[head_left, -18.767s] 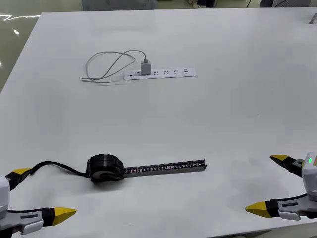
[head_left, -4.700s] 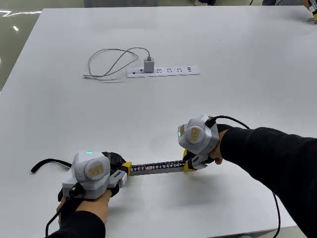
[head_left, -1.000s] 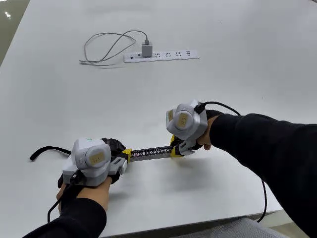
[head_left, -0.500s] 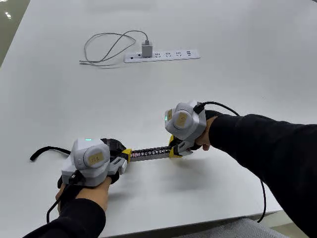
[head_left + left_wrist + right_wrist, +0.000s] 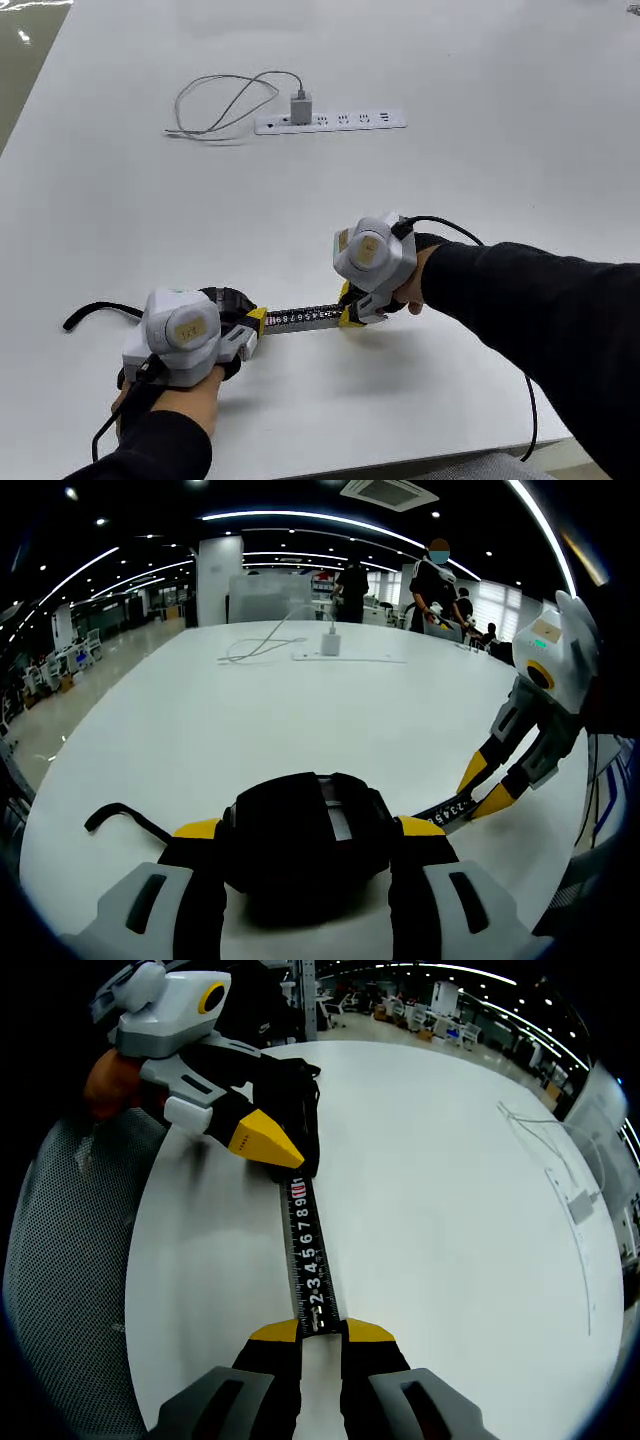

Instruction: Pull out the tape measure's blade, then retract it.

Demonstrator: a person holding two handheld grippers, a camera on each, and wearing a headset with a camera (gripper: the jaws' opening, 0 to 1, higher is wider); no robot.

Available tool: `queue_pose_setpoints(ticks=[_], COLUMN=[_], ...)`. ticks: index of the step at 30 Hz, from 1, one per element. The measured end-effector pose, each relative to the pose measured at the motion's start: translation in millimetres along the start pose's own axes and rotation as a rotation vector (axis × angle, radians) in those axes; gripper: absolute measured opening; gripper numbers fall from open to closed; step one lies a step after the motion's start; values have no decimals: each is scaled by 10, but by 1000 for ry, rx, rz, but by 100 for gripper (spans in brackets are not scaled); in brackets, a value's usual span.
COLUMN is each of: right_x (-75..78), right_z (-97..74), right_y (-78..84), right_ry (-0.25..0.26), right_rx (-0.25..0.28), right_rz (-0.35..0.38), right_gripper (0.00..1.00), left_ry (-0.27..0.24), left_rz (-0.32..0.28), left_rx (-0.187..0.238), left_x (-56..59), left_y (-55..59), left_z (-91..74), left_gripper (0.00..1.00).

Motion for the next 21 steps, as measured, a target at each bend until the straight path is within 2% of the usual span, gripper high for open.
queue_pose_setpoints(ticks=[21], right_x=[-18], right_z=[35], right_y=[-105], right_ry=[-12], right_rx=[31], right_rz=[20], right_gripper=[10], left_ry=[13], left_rz=[-17], left_rx=[12], left_x=[-11], left_y=[5], left_z=[-7], left_gripper=[62])
Point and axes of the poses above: the centre of the closed fingertips' face, and the gripper's own axes: z roughly forward along the fingers, x roughly to its right, y roughly out of its underside, the point moved 10 cm from there along -z, roughly backward along the fingers, and after that the axes turned 10 degrees about -x, right-handed, at the moved point
